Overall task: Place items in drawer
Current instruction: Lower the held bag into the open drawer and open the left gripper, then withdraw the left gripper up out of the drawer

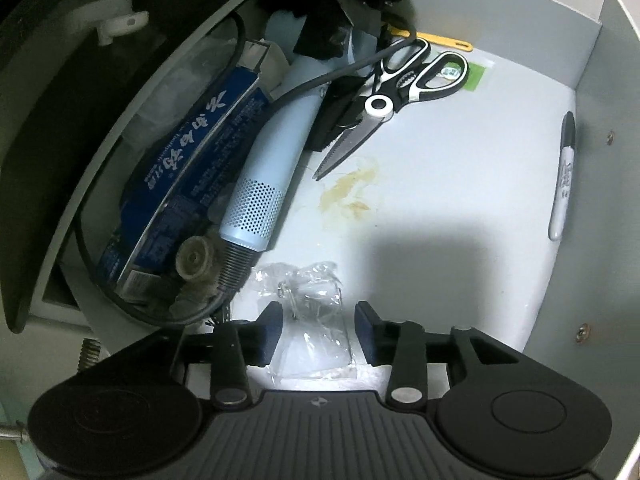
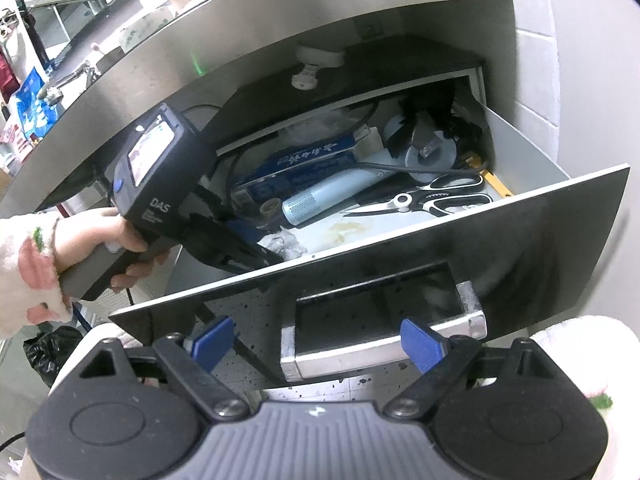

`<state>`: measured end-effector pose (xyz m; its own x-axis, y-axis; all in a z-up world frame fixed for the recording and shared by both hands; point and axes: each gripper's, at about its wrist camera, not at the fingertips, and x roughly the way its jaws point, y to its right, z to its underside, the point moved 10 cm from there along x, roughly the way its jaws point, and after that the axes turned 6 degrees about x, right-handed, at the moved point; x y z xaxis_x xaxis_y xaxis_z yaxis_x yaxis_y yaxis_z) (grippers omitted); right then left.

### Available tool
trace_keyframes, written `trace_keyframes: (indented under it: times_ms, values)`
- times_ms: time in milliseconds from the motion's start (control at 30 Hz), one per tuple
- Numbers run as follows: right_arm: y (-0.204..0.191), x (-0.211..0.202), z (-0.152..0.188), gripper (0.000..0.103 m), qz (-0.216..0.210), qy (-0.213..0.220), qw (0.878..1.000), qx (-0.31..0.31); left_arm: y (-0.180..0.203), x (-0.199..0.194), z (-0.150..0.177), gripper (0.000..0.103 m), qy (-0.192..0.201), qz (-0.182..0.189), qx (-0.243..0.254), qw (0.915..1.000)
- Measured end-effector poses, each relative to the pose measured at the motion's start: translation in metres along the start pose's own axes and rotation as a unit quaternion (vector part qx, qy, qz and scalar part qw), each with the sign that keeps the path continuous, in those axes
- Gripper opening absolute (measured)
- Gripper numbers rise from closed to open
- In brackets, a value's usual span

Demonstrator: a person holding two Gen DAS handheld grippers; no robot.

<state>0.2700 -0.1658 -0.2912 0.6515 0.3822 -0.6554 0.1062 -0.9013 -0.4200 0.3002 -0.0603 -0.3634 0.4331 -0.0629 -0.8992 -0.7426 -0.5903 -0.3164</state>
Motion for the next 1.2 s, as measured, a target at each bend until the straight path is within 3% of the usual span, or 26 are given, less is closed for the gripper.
trace_keyframes:
  times_ms: [167,367,533,700,833,1200]
  values:
    - [0.001,-0.001,-0.001,0.091,0.001,0.001,1.000,-0.003,-0.007,-0.026,-0.005,0.040,0.032,0.014,-0.030,0.9989]
    - [0.001,-0.001,0.000,0.091,0.004,0.001,1.000,-0.005,-0.013,-0.073,-0.004,0.051,0.084,0.015,-0.061,0.9944]
    - [-0.001,-0.003,-0.003,0.091,0.009,0.005,1.000,-0.016,-0.013,-0.112,0.000,0.066,0.120,0.006,-0.081,0.9895]
    - [-0.003,-0.007,-0.011,0.091,0.018,0.016,0.999,-0.031,-0.015,-0.164,0.007,0.076,0.181,-0.026,-0.110,0.9770]
    - [-0.004,-0.008,-0.015,0.091,0.024,0.019,0.999,-0.043,-0.018,-0.203,0.015,0.086,0.231,-0.063,-0.132,0.9618]
    - [0.007,-0.013,-0.031,0.091,0.070,0.036,0.994,-0.070,0.004,-0.245,0.047,0.091,0.289,-0.088,-0.194,0.9333]
